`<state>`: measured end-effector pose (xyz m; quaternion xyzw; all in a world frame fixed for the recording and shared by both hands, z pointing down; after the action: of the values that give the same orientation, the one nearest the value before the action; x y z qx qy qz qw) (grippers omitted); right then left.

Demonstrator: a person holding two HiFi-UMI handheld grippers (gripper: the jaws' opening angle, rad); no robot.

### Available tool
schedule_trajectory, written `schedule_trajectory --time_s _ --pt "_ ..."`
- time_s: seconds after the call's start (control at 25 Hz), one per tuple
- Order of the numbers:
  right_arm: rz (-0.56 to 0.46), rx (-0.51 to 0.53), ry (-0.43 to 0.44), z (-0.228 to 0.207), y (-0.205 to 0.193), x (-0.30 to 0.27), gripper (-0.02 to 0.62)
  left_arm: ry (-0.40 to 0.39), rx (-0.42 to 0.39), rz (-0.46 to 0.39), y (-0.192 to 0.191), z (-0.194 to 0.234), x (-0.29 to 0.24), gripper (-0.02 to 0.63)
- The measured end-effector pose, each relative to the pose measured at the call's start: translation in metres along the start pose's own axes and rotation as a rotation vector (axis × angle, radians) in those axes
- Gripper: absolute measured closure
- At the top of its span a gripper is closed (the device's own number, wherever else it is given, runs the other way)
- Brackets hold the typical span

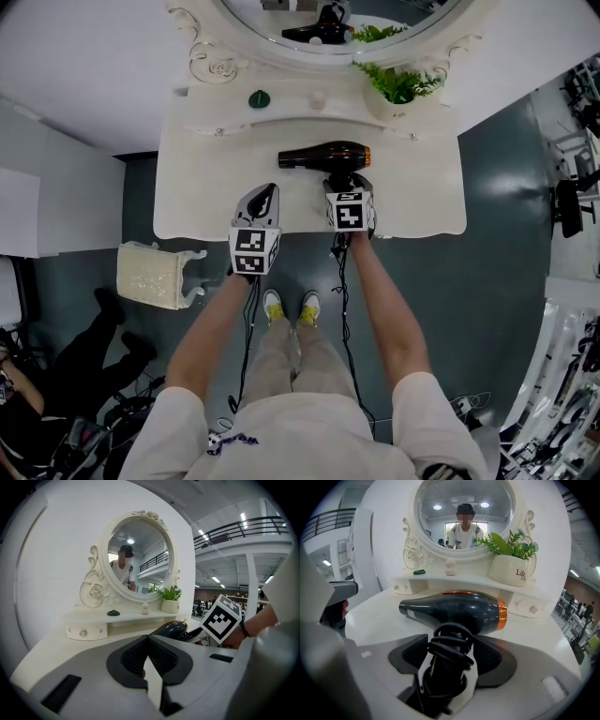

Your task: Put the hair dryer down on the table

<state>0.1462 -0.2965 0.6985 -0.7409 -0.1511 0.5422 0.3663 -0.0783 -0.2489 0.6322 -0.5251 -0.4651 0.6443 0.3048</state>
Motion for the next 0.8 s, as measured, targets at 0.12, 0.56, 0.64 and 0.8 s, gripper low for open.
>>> schedule_trajectory --time_s 0.12,0.56,0.64,0.8 --pt "0.002 0.003 -0.010 -0.002 -0.001 0.003 0.281 -0.004 -0.001 -0.003 0.001 -0.004 0.001 0.598" --pt "-0.061 0.026 -0.041 0.004 0.005 0.016 0.279 -0.031 -0.004 -0.019 0.006 -0.011 0.010 0.598" --pt "-0.068 0.034 -0.039 0.006 0.005 0.020 0.279 -0.040 -0.007 -0.028 0.006 -0.016 0.014 0.598" --pt "-0.088 0.036 -0.035 0.014 0.002 0.035 0.279 -0.045 -0.015 -0.031 0.006 -0.021 0.024 0.598"
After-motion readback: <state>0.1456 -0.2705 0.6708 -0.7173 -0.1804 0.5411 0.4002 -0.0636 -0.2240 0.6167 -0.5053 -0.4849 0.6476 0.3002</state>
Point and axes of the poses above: the fingertips, and each gripper's own axes: x backward along the fingers, z to its left, y out of its top, the point moved 9 cm from there along x, backward along the fingers, and after that the axes turned 12 degrees about y, right-handed, at the moved point
